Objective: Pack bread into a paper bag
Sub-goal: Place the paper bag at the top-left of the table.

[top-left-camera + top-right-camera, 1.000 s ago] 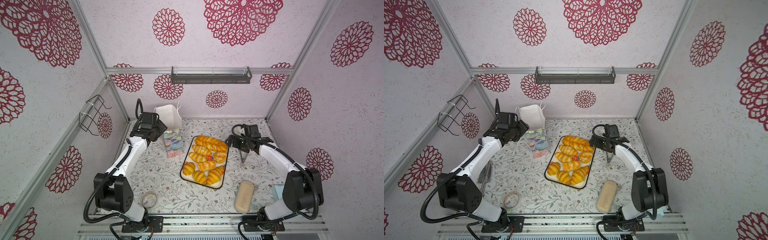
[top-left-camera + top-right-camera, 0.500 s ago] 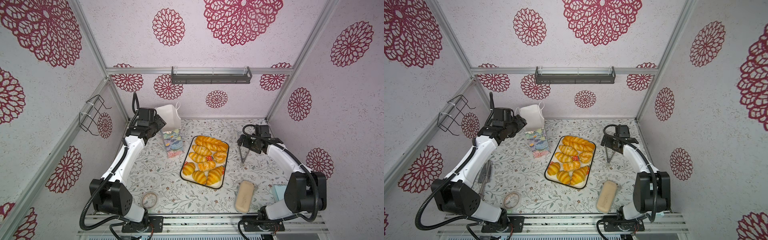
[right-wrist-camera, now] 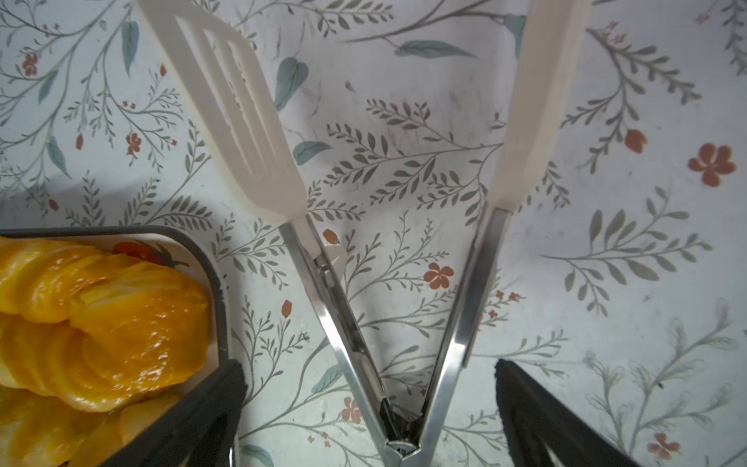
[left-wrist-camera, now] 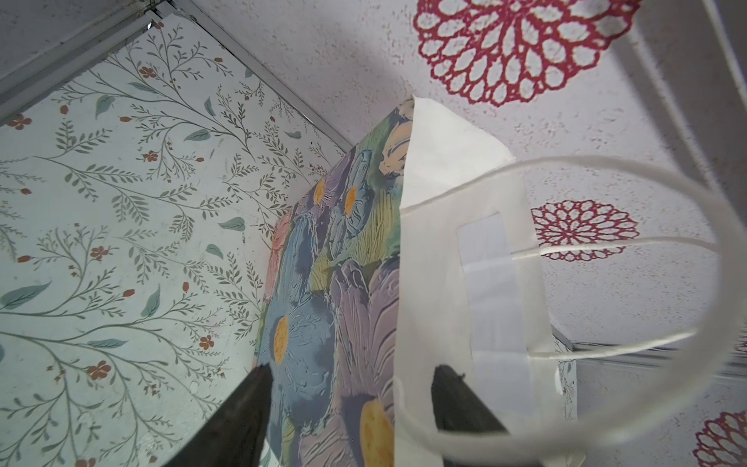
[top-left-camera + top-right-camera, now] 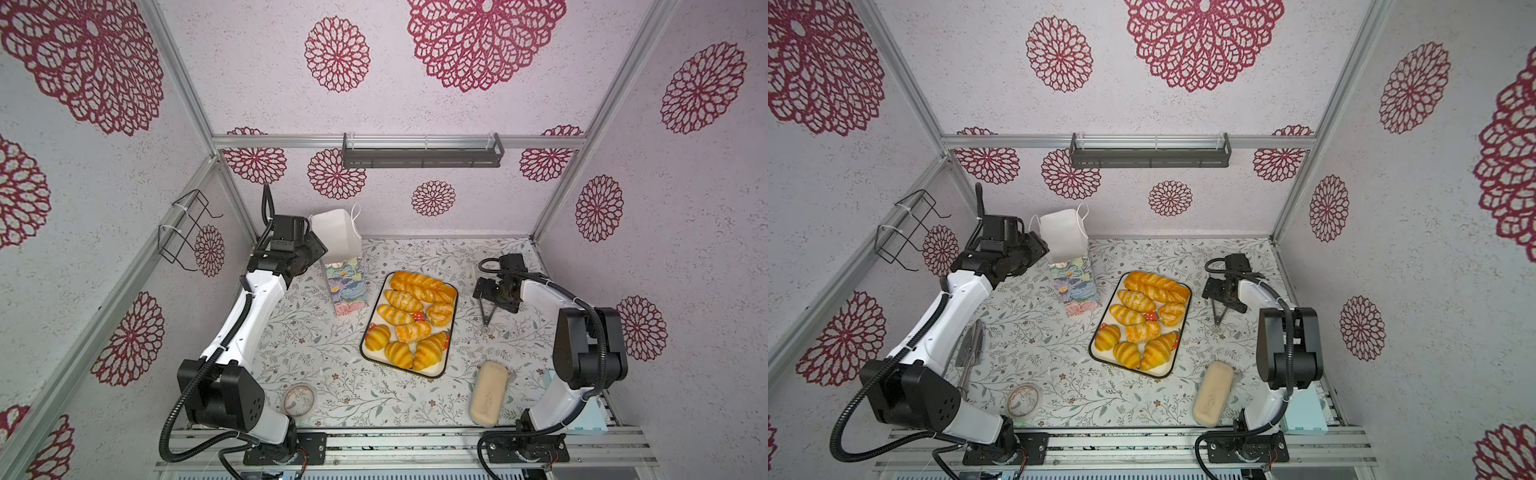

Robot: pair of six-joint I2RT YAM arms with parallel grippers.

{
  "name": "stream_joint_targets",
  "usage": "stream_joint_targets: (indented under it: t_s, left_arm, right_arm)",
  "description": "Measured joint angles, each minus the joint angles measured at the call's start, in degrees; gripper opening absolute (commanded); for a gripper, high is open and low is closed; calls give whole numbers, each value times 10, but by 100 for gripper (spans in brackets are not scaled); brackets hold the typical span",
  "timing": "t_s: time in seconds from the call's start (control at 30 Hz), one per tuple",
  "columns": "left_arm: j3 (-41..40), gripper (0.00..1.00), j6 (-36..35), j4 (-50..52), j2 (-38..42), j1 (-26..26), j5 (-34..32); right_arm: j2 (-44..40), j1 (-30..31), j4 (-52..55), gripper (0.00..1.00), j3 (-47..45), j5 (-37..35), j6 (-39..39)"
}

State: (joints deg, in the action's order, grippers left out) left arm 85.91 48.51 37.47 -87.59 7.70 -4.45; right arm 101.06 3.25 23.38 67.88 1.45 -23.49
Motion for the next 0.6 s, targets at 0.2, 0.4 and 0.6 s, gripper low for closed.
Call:
stream_joint_targets:
  t_s: [0.2, 0.4, 0.6]
  left_arm:
    - [10, 63, -14, 9, 0, -2, 11]
    - [13, 58, -22, 10, 0, -3, 17]
    - [14, 56, -31, 14, 0, -3, 23]
  right_arm:
    - [30, 0, -10, 99, 0, -4, 5]
    - [54, 0, -19, 97, 0, -14, 14]
    - [62, 0, -21, 93, 2, -21, 21]
